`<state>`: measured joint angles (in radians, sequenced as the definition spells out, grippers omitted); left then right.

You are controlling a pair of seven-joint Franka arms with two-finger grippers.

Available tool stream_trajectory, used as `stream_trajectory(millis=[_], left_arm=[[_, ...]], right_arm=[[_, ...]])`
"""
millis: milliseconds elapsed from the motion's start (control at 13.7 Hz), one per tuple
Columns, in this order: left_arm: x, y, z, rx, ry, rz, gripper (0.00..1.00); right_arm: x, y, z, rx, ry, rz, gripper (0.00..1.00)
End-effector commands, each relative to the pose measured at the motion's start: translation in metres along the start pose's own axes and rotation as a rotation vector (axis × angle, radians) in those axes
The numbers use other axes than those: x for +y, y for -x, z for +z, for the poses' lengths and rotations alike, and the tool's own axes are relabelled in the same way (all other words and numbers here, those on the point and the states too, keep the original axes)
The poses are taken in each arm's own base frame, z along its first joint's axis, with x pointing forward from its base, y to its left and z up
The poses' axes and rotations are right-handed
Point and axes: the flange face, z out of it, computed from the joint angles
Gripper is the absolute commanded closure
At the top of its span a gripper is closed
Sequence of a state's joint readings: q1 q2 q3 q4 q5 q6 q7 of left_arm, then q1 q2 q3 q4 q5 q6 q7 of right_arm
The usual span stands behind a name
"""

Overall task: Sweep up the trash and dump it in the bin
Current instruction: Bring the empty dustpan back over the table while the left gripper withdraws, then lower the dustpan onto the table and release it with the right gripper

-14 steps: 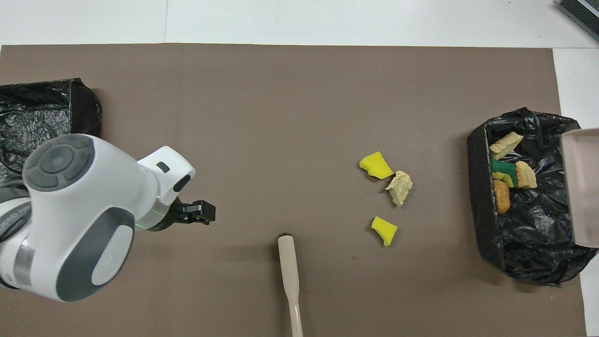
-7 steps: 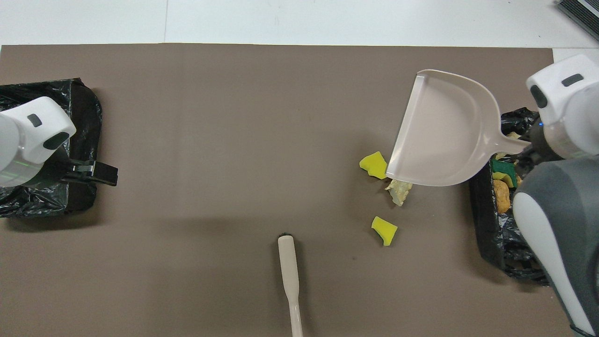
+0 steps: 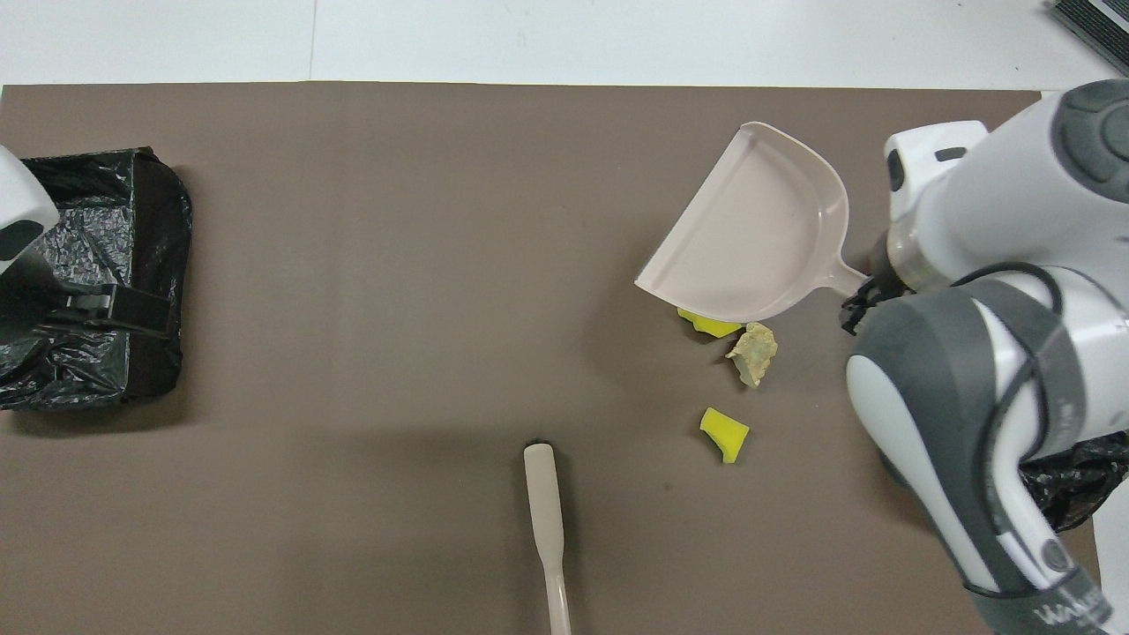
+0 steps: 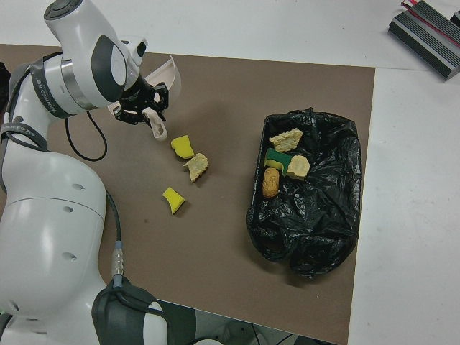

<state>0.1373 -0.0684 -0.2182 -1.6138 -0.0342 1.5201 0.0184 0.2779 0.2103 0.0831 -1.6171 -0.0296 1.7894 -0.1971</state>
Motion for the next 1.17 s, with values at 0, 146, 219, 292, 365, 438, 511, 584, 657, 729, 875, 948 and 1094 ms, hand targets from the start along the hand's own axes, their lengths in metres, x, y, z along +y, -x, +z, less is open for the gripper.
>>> stream_trajectory(millis=[0,146,219,292,365,438,511,584,657,729,875,948,1094], left_arm=[[-0.004,0.0,-0.005,-0.015,-0.015,-0.003,0.0],[-0.006,0.001,-0.005,-0.01,-0.015,-0.008,0.0],[-0.013,0.001,-0.005,-0.009,-0.015,-0.021,0.0],[-0.015,0.002,-0.005,-0.012,-0.015,-0.025,0.0],[-0.015,0.003,-0.004,-0.016,-0.015,-0.025,0.0],[-0.014,0.003,-0.004,-0.016,-0.015,-0.025,0.0],[-0.014,0.003,-0.005,-0.015,-0.015,-0.025,0.0],[-0.014,0.003,-0.005,-0.013,-0.015,-0.026,0.0],[-0.014,0.002,-0.004,-0.013,-0.015,-0.026,0.0],[-0.014,0.002,-0.004,-0.013,-0.015,-0.028,0.0],[-0.016,0.002,-0.004,-0.007,-0.015,-0.032,0.0],[-0.017,0.001,-0.004,-0.007,-0.015,-0.034,0.0],[-0.024,0.002,-0.004,-0.007,-0.015,-0.046,0.0]], right_arm=[[-0.03,-0.032,0.017,0.038,-0.055,0.154,1.0],[-0.066,-0.058,0.042,0.054,-0.064,0.262,1.0],[-0.084,-0.066,0.051,0.05,-0.068,0.291,1.0],[-0.099,-0.071,0.054,0.062,-0.075,0.337,1.0],[-0.116,-0.076,0.063,0.063,-0.104,0.38,1.0],[-0.137,-0.08,0.076,0.055,-0.126,0.408,1.0],[-0.155,-0.085,0.084,0.067,-0.14,0.435,1.0],[-0.157,-0.086,0.088,0.083,-0.148,0.472,1.0],[-0.158,-0.084,0.097,0.071,-0.146,0.49,1.0],[-0.159,-0.082,0.104,0.056,-0.143,0.493,1.0],[-0.16,-0.075,0.122,0.028,-0.132,0.493,1.0],[-0.16,-0.075,0.125,0.034,-0.133,0.494,1.0],[-0.162,-0.074,0.129,0.036,-0.131,0.493,1.0]])
